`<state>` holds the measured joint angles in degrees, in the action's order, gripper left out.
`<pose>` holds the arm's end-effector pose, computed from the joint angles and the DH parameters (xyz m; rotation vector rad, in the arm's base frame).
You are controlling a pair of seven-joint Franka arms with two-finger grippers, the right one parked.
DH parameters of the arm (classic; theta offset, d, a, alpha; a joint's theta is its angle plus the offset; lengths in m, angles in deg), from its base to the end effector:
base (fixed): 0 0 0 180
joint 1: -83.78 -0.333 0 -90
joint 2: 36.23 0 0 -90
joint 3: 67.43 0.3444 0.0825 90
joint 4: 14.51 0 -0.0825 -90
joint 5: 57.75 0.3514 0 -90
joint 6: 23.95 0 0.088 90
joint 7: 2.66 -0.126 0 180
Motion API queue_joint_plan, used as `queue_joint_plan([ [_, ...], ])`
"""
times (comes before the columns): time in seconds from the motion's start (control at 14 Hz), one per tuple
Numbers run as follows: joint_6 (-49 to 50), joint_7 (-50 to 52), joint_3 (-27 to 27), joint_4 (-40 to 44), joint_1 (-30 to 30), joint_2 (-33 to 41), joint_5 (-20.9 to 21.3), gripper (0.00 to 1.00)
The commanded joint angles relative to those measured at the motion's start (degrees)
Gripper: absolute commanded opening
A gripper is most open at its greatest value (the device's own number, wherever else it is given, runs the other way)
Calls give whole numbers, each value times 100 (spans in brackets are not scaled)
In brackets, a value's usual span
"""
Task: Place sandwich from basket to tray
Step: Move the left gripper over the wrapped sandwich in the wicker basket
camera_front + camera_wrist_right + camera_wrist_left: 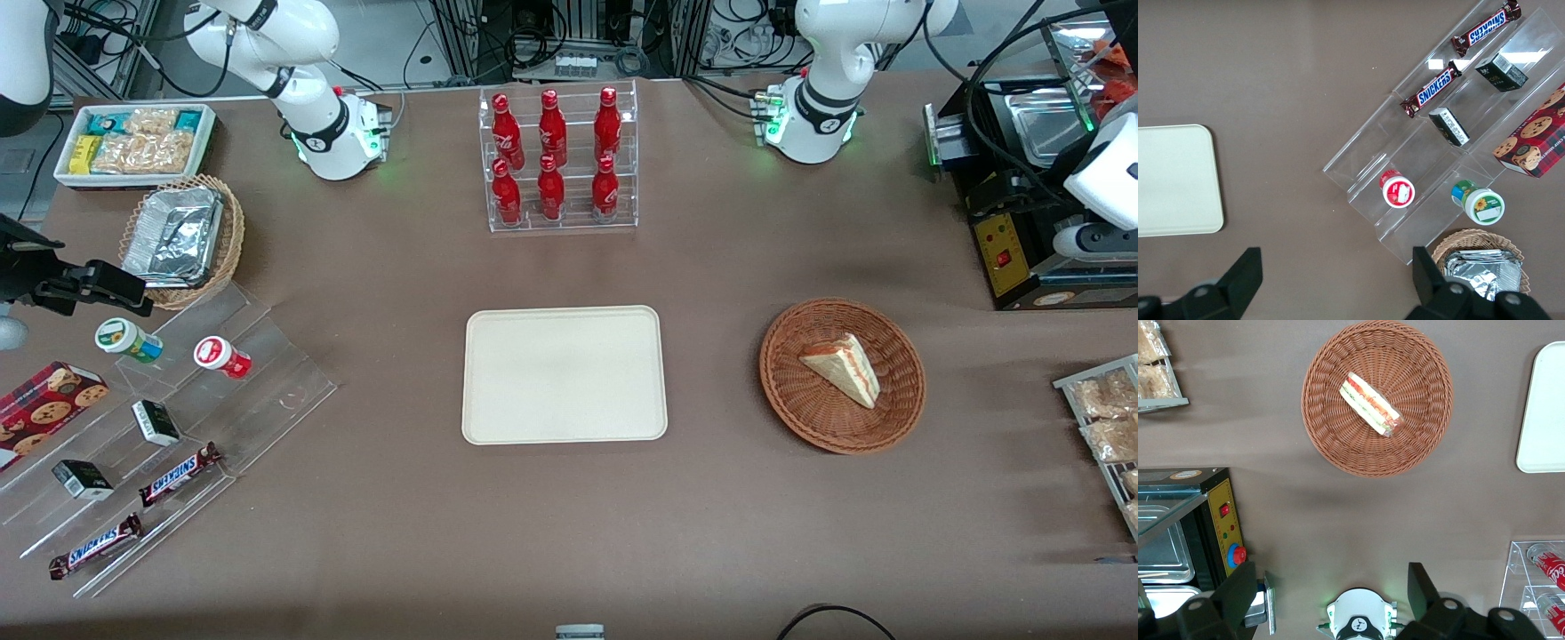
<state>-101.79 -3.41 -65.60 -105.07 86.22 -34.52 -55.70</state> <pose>0.4842 0.0002 0.6288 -3.0927 0.0304 0.2982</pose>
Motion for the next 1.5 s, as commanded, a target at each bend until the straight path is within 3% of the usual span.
queue_joint_plan([
  [0.0,-37,-74,80,-49,37,66,31,100],
  [0.21,-168,-74,89,-49,36,-30,76,100],
  [0.5,-852,180,89,-460,28,-312,480,100],
  [0.79,-2178,1732,89,-1514,-43,-286,480,100],
  [1.07,-3602,3157,97,-2516,-43,-259,50,100],
  [1.43,-5150,4108,71,-3563,27,-329,6,100],
])
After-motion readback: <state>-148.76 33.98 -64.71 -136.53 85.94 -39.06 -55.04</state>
